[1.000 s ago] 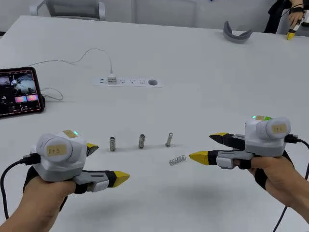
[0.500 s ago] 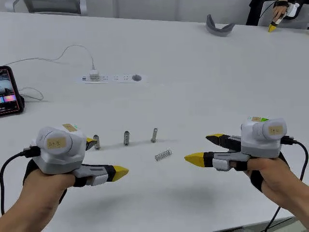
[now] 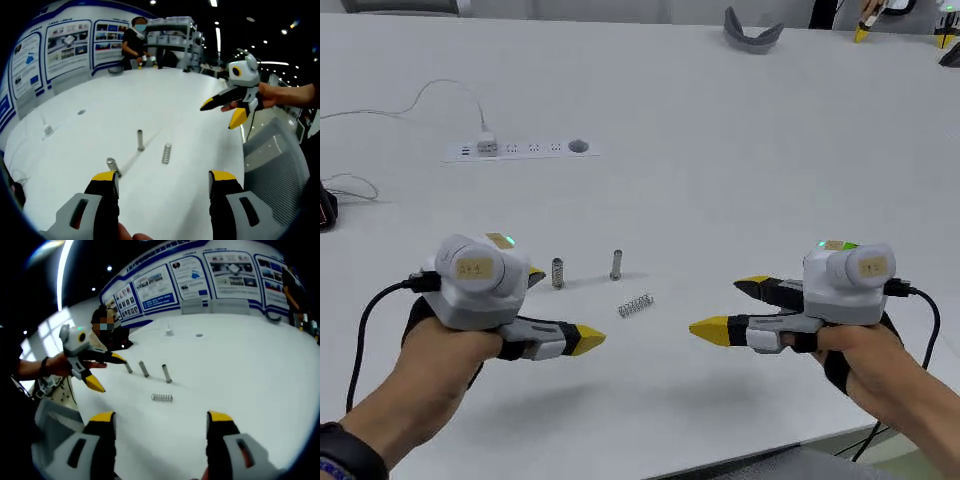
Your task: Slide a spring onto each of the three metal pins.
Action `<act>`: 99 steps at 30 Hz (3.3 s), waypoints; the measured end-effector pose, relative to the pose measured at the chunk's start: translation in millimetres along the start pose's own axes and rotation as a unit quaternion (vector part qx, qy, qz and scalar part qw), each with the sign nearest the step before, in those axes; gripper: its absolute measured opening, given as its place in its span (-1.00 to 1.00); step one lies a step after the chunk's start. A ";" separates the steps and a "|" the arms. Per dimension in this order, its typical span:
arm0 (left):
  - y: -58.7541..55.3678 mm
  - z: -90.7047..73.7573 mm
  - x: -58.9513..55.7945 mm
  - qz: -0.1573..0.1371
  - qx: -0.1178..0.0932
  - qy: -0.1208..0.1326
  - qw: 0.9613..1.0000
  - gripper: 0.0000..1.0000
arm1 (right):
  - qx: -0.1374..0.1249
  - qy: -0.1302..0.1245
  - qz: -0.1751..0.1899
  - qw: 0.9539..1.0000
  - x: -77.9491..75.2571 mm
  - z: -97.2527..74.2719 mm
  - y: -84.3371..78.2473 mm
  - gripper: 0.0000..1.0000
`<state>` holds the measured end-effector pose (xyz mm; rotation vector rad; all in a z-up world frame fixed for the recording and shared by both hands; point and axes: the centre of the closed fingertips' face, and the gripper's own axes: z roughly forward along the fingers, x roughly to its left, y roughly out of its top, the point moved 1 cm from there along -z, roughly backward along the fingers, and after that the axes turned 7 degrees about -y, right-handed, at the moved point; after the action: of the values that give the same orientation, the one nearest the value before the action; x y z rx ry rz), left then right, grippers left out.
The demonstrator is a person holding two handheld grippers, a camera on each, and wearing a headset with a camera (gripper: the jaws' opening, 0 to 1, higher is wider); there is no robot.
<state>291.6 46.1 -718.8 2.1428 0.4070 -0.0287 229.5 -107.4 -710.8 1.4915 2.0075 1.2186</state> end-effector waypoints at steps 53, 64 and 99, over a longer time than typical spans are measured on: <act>-15.5 105.8 4.2 0.039 0.045 -0.017 0.998 -0.77 | 0.014 0.009 -0.005 1.000 -0.8 -24.5 -11.1 0.52; -19.5 88.0 -1.0 0.010 0.033 -0.015 0.999 -0.78 | 0.017 0.017 -0.014 1.000 8.1 -24.1 -11.8 0.50; -48.1 -1.9 -22.8 0.020 0.007 0.000 1.000 -0.78 | 0.030 0.068 -0.025 0.997 49.0 -1.0 -14.0 0.46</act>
<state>255.4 66.2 -752.4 2.1651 0.3649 -0.0082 201.9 -64.5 -711.6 1.4123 2.1738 1.2806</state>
